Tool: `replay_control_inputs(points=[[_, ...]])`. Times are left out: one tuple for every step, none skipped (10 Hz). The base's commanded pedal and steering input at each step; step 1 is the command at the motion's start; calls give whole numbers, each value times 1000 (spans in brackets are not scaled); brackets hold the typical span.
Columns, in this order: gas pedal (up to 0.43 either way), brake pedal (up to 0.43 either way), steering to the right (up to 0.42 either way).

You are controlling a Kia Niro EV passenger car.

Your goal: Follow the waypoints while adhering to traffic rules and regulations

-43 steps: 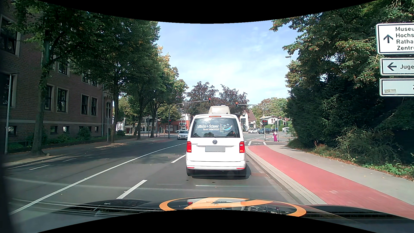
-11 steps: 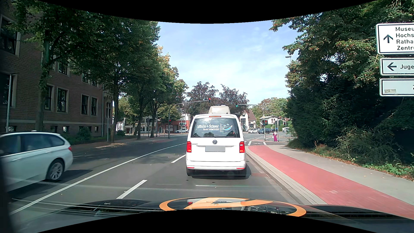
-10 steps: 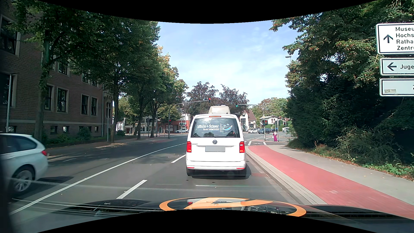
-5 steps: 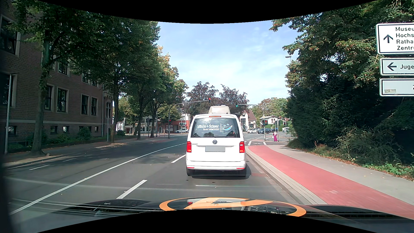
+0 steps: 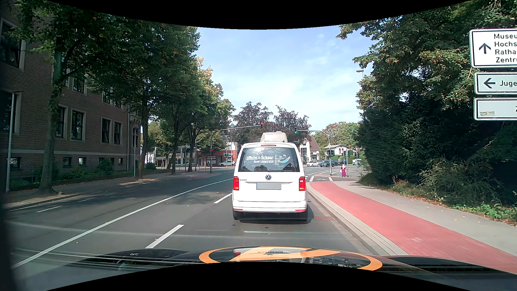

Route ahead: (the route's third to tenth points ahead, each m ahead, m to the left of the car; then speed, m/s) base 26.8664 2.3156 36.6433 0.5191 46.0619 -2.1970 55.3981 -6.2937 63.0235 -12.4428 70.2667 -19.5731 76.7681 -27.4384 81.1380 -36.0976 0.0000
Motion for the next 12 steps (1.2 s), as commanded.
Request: replay_control_inputs(points=[[0,183,1],[0,183,1],[0,183,1],[0,183,1],[0,183,1],[0,183,1],[0,183,1],[0,183,1],[0,183,1],[0,183,1],[0,183,1],[0,183,1]])
